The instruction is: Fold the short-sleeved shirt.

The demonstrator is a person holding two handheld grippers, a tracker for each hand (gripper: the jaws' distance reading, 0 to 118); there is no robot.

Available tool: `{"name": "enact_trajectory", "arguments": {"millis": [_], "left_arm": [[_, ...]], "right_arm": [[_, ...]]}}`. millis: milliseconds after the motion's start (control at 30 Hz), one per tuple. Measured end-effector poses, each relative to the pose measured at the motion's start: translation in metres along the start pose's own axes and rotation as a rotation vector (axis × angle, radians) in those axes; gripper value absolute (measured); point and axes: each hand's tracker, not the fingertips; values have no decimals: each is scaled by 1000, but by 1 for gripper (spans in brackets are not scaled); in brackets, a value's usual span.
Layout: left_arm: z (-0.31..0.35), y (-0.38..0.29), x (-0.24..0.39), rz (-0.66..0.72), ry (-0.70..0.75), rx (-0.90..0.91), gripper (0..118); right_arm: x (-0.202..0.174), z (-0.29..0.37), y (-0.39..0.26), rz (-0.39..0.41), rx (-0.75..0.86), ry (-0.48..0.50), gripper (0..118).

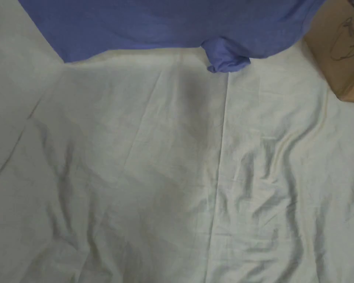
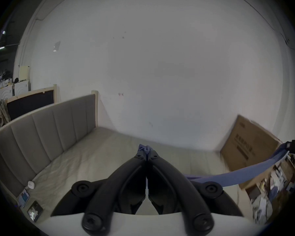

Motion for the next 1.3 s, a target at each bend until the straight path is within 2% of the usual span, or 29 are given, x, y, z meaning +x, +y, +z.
{"name": "enact_trajectory", "arguments": {"millis": [133,167,200,267,300,467,533,733,767,800,900,933,1033,1067,1133,1167,1200,1233,1267,1300], "left_arm": [[31,-64,-20,40,-38,-118,0],[41,-80,-24,41,-40,-119,0],[53,-100,-28,40,-30,-141,0],[73,-135,-35,37,-42,-187,0],[83,-155,-37,37,-39,-225,0],[126,-242,-49,118,-10,-368,0],[142,-272,-55,75,32,-381,0],[195,-349,-76,33,108,-499,0],[202,-360,-81,101,93,-559,0],[208,-366,-84,122,101,-578,0],[228,-383,-93,143,139,-600,0],[231,-386,-96,134,146,-611,0],[242,-395,-107,124,159,-645,0],[246,-399,-109,151,140,-675,0],[246,-398,-112,176,137,-683,0],[246,-396,-110,175,137,-681,5],[245,-392,-107,161,136,-683,27],[244,-390,-106,146,131,-687,58],[244,-386,-103,121,131,-684,92],[245,-381,-103,85,135,-673,112]], "right_arm": [[15,21,-75,-13,-107,35,1],[20,27,-93,-45,-139,51,1],[26,34,-113,-122,-162,62,1],[39,47,-149,-216,-208,89,1],[47,54,-170,-254,-234,65,1],[69,81,-260,-346,-335,82,1],[77,92,-292,-374,-372,72,1],[94,135,-376,-376,-462,102,1],[97,141,-388,-355,-465,97,1],[101,144,-399,-374,-520,39,1],[111,161,-427,-366,-532,27,1],[118,163,-438,-415,-638,-87,1],[124,177,-457,-377,-675,-91,1],[119,185,-458,-280,-570,68,1],[120,191,-470,-270,-608,62,1],[119,193,-475,-256,-619,62,2],[119,194,-479,-275,-630,2,3],[117,195,-481,-263,-629,11,15],[116,196,-483,-259,-629,8,39],[115,198,-482,-252,-633,2,86]]}}
